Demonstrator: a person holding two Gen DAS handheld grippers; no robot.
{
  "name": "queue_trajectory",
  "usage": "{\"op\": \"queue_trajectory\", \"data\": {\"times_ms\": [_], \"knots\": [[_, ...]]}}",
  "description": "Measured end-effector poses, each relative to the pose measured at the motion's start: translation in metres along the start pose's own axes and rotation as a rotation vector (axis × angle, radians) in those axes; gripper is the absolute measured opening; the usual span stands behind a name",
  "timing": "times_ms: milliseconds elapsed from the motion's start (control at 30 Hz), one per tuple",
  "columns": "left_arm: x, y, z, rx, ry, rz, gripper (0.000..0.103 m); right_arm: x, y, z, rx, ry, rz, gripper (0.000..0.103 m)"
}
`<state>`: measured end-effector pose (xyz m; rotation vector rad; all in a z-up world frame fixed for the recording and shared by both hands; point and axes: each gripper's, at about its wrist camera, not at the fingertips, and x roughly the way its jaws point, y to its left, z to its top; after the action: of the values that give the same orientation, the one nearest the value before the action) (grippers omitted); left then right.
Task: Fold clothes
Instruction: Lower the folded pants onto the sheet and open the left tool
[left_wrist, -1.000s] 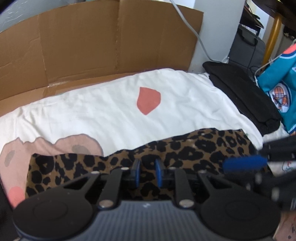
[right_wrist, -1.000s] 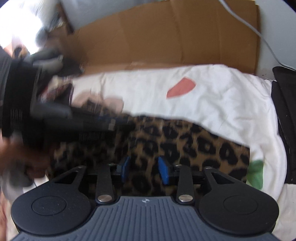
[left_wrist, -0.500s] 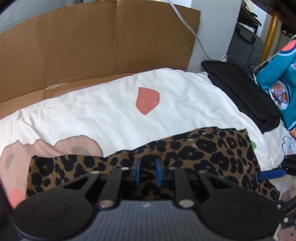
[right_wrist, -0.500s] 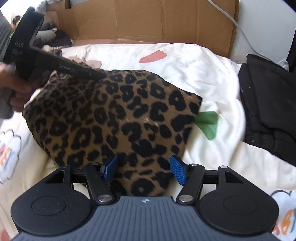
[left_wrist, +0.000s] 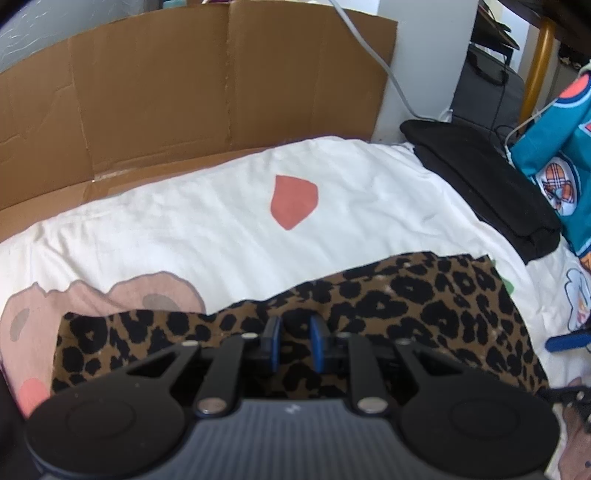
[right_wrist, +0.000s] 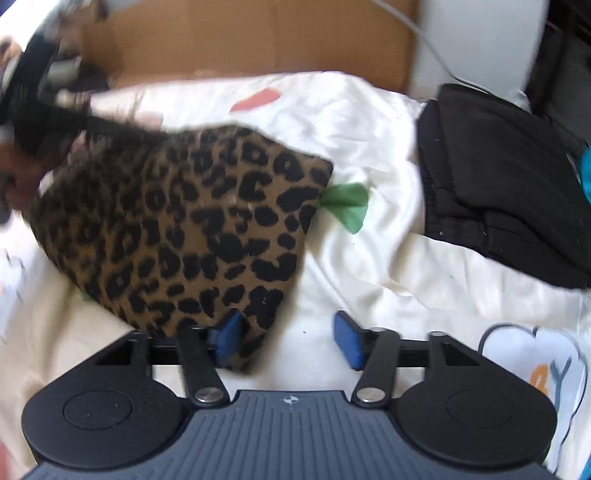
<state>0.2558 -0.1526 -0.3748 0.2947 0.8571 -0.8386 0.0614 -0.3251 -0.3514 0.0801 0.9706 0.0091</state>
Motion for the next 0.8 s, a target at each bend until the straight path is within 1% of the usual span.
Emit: {"op": "queue_trajectory", "data": {"times_ms": [33, 100, 133, 167, 233, 300, 400, 467, 533, 567, 700, 767, 800], "knots": [[0.0, 0.0, 0.0, 0.0, -0.001, 0.001, 0.02, -0.005, 0.001, 0.001, 0.021, -0.019, 0.016, 0.055], [0.0, -0.002, 0.001, 0.032, -0.002, -0.004, 0.02, -0.013, 0.01, 0.002, 0.007, -0.051, 0.045, 0.055], [-0.002, -0.001, 0.004, 0.036, 0.003, -0.01, 0.02, -0.016, 0.015, 0.002, -0.001, -0.063, 0.06, 0.053], [-0.003, 0.0, 0.007, 0.034, 0.011, -0.017, 0.02, -0.014, 0.02, 0.001, -0.019, -0.053, 0.075, 0.052], [-0.01, 0.003, 0.013, 0.0, 0.013, -0.024, 0.02, -0.011, 0.029, -0.002, -0.052, -0.033, 0.104, 0.043], [-0.023, 0.002, 0.015, -0.011, -0.021, -0.024, 0.019, -0.005, 0.032, -0.005, -0.048, -0.014, 0.111, 0.036], [-0.04, -0.006, 0.013, -0.014, -0.052, -0.039, 0.019, -0.001, 0.033, -0.002, -0.03, -0.012, 0.118, 0.035], [-0.049, -0.019, 0.009, 0.027, -0.059, -0.049, 0.02, 0.0, 0.035, 0.003, -0.027, -0.023, 0.119, 0.035], [-0.059, -0.032, 0.001, 0.075, -0.065, -0.056, 0.025, 0.001, 0.038, 0.009, -0.029, -0.035, 0.119, 0.038], [-0.063, -0.039, -0.004, 0.097, -0.065, -0.059, 0.03, 0.003, 0.039, 0.011, -0.035, -0.034, 0.121, 0.038], [-0.08, -0.058, -0.032, 0.181, -0.055, -0.064, 0.043, 0.013, 0.042, 0.011, -0.058, -0.009, 0.117, 0.039], [-0.082, -0.063, -0.047, 0.207, -0.047, -0.076, 0.047, 0.018, 0.043, 0.008, -0.066, 0.001, 0.114, 0.041], [-0.082, -0.065, -0.054, 0.226, -0.038, -0.08, 0.047, 0.019, 0.043, 0.007, -0.068, 0.003, 0.113, 0.041]]}}
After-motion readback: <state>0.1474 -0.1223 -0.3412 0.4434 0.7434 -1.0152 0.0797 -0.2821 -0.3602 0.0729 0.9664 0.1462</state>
